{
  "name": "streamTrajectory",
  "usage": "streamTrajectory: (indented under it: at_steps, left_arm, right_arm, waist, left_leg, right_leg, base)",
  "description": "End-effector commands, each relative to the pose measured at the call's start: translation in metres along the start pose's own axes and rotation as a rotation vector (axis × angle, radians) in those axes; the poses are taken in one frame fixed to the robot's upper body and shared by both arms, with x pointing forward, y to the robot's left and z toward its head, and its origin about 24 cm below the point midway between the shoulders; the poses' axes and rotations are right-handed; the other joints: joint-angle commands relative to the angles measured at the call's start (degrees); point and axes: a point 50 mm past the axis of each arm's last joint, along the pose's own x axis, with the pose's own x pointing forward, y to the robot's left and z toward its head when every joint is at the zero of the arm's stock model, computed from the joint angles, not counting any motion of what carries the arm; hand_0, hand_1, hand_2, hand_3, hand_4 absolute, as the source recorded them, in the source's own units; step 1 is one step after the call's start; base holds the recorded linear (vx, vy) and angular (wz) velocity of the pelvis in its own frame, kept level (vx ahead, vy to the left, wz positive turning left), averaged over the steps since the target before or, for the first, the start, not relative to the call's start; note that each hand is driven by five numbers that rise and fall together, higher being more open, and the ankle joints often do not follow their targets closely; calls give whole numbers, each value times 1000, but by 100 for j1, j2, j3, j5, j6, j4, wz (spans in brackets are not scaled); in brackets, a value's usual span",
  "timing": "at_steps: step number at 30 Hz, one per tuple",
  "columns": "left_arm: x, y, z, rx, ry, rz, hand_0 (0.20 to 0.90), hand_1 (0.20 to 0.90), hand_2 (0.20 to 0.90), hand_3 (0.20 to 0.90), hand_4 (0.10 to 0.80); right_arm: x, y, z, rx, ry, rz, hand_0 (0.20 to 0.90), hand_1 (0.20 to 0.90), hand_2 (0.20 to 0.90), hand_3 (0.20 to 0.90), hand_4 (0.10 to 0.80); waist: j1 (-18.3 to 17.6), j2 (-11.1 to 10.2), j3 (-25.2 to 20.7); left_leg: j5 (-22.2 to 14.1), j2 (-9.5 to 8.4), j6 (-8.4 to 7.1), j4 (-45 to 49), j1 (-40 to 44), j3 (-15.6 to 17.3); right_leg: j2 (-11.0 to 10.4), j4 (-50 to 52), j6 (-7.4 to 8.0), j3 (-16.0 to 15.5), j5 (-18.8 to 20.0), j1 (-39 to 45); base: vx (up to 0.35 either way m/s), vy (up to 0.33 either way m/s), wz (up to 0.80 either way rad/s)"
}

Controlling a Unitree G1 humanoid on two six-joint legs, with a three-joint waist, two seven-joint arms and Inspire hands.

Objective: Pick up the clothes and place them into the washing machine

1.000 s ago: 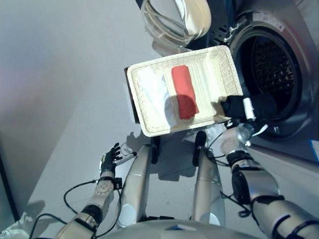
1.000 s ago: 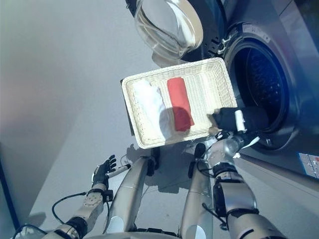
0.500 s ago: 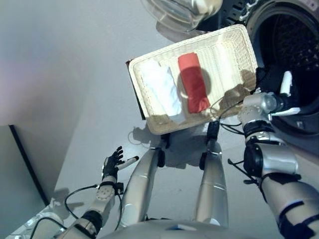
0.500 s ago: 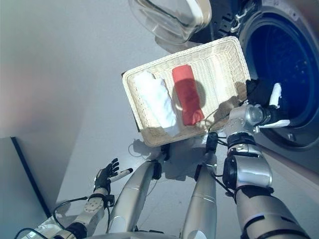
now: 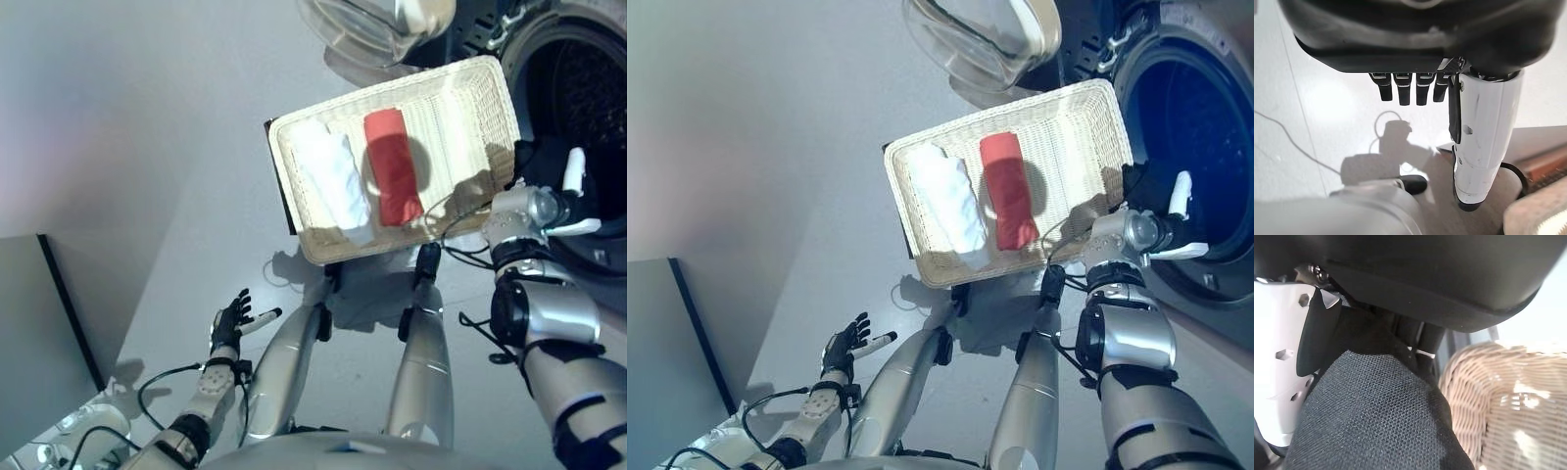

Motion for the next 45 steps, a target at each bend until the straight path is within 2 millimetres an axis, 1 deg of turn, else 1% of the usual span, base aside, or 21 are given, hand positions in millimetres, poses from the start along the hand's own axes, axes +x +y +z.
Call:
streamTrajectory:
  at_steps: [1, 2, 3, 5, 6, 12, 15, 19, 20, 24, 26, 32, 34, 36, 37, 38, 39, 40, 41, 43, 45]
  left_arm:
    - [-2, 29, -13, 3, 62, 122, 900, 900, 900, 900, 800]
    - [-3, 29, -13, 4, 63, 124, 900, 900, 900, 900, 800]
    - [-3, 28, -15, 8, 69, 122, 900, 900, 900, 900, 800]
    - [-2, 28, -15, 20, 77, 114, 900, 900, 900, 900, 800]
    - [-1, 27, -14, 17, 75, 109, 900, 900, 900, 900, 800]
    - [1, 33, -12, 33, 67, 115, 900, 900, 900, 900, 800]
    - [1, 38, -10, 34, 61, 130, 900, 900, 900, 900, 800]
    - [1, 42, -8, 38, 49, 139, 900, 900, 900, 900, 800]
    - [1, 42, -8, 38, 49, 139, 900, 900, 900, 900, 800]
    - [-3, 48, -15, 49, 72, 155, 900, 900, 900, 900, 800]
    - [-5, 49, -18, 41, 79, 157, 900, 900, 900, 900, 800]
    - [-5, 40, -16, 17, 64, 131, 900, 900, 900, 900, 800]
    - [-4, 36, -13, 12, 49, 115, 900, 900, 900, 900, 800]
    - [-4, 33, -11, -2, 39, 106, 900, 900, 900, 900, 800]
    - [-2, 32, -6, -10, 19, 103, 900, 900, 900, 900, 800]
    - [-2, 30, -6, -16, 19, 98, 900, 900, 900, 900, 800]
    - [-2, 30, -5, -18, 19, 103, 900, 900, 900, 900, 800]
    - [-2, 29, -5, -20, 18, 103, 900, 900, 900, 900, 800]
    - [-1, 30, -4, -17, 13, 108, 900, 900, 900, 900, 800]
    - [-1, 33, -4, -39, 16, 138, 900, 900, 900, 900, 800]
    - [-1, 35, -4, -46, 17, 149, 900, 900, 900, 900, 800]
  right_arm:
    - [-4, 33, 74, 45, -355, 297, 200, 200, 200, 200, 300]
    - [-4, 32, 73, 45, -353, 296, 200, 200, 200, 200, 300]
    - [-3, 22, 53, 43, -294, 292, 200, 200, 200, 200, 300]
    - [3, -3, 22, 18, -193, 236, 200, 200, 200, 200, 300]
    - [6, -12, 14, 15, -162, 207, 200, 200, 200, 200, 300]
    - [11, -32, -9, 12, -62, 156, 200, 200, 200, 200, 300]
    - [11, -32, -6, 42, -71, 157, 200, 200, 200, 200, 300]
    - [14, -25, 13, 107, -123, 161, 200, 200, 200, 200, 300]
    - [14, -25, 13, 107, -123, 161, 200, 200, 200, 200, 300]
    - [18, -12, 41, 128, -199, 169, 200, 200, 200, 200, 300]
    - [17, -2, 57, 138, -244, 191, 200, 200, 200, 200, 300]
    - [9, 22, 97, 142, -383, 234, 200, 200, 200, 200, 300]
    - [3, 30, 115, 171, -439, 255, 200, 200, 200, 200, 300]
    - [0, 36, 122, 174, -462, 263, 200, 200, 200, 200, 300]
    - [-10, 50, 143, 196, -528, 297, 200, 200, 200, 200, 300]
    - [-13, 52, 147, 193, -549, 301, 200, 200, 200, 200, 300]
    - [-17, 56, 154, 205, -574, 317, 200, 200, 200, 200, 300]
    - [-18, 56, 154, 206, -577, 317, 200, 200, 200, 200, 300]
    - [-21, 59, 160, 213, -601, 322, 200, 200, 200, 200, 300]
    - [-26, 61, 176, 234, -656, 322, 200, 200, 200, 200, 300]
    - [-29, 64, 183, 238, -678, 325, 200, 200, 200, 200, 300]
  waist:
    - [6, -189, -379]
    - [2, -200, -380]
    - [-5, -264, -360]
    - [15, -402, -336]
    - [31, -440, -336]
    - [123, -626, -306]
    - [145, -688, -282]
    - [148, -701, -271]
    - [148, -701, -272]
    - [157, -614, -258]
    - [149, -513, -230]
    - [137, -360, -189]
    - [89, -331, -157]
    - [93, -300, -160]
    - [78, -258, -86]
    - [47, -251, -64]
    - [35, -245, -69]
    - [27, -236, -30]
    - [17, -223, -44]
    - [-50, -178, -46]
    - [-69, -149, -54]
  left_leg:
    - [-194, 246, -586, 226, -18, -291]
    - [-195, 244, -586, 230, -14, -294]
    - [-206, 254, -583, 229, 22, -306]
    - [-216, 268, -578, 281, 5, -364]
    - [-225, 269, -576, 301, 2, -392]
    - [-268, 260, -567, 421, -16, -491]
    - [-255, 268, -580, 426, -42, -522]
    - [-255, 251, -586, 458, -74, -558]
    - [-256, 251, -586, 459, -75, -557]
    - [-270, 242, -579, 482, -139, -506]
    - [-277, 260, -567, 474, -180, -447]
    - [-289, 308, -548, 529, -366, -386]
    - [-326, 334, -543, 656, -513, -363]
    - [-368, 345, -541, 764, -625, -358]
    - [-481, 352, -505, 1108, -851, -326]
    - [-583, 372, -495, 1333, -1000, -303]
    - [-847, 362, -498, 1632, -1076, -357]
    - [-726, 378, -477, 1697, -1183, -291]
    - [-1020, 362, -491, 1987, -1272, -348]
    - [-1277, 391, -486, 2567, -1539, -318]
    - [-1394, 371, -490, 2841, -1693, -296]
  right_leg:
    - [446, 76, -442, -417, -490, 661]
    - [445, 72, -442, -421, -490, 670]
    - [444, 33, -439, -441, -477, 739]
    - [440, -45, -439, -512, -464, 830]
    - [442, -51, -444, -529, -467, 852]
    - [446, -96, -454, -630, -451, 954]
    - [435, -117, -453, -674, -445, 953]
    - [447, -5, -490, -666, -527, 910]
    - [447, -3, -490, -666, -528, 908]
    - [464, 57, -503, -586, -544, 792]
    - [488, 82, -502, -497, -534, 677]
    - [537, 190, -508, -367, -534, 352]
    - [560, 328, -536, -303, -584, 160]
    - [578, 451, -556, -266, -647, 32]
    - [649, 790, -618, -219, -751, -231]
    - [680, 970, -653, -185, -834, -372]
    - [718, 1262, -649, -122, -1063, -475]
    - [703, 1303, -685, -171, -953, -567]
    - [718, 1599, -665, -104, -1203, -672]
    - [726, 2290, -717, -52, -1489, -1015]
    - [708, 2606, -730, -37, -1595, -1216]
  base:
    - [-4, -31, 10]
    - [-4, -18, 8]
    - [3, -20, 5]
    - [3, -56, 9]
    - [4, -47, 19]
    - [6, -10, 10]
    - [-1, -11, 2]
    - [10, -9, 12]
    - [9, 5, 7]
    - [-3, 13, 0]
    - [-13, 62, -4]
    - [-5, 7, -21]
    - [-19, -32, -11]
    - [-48, -10, -8]
    - [-86, -22, -10]
    - [8, -54, -8]
    - [-45, -43, -5]
    - [62, -59, -7]
    - [-35, -44, -9]
    - [8, -65, -6]
    - [-26, -34, 5]
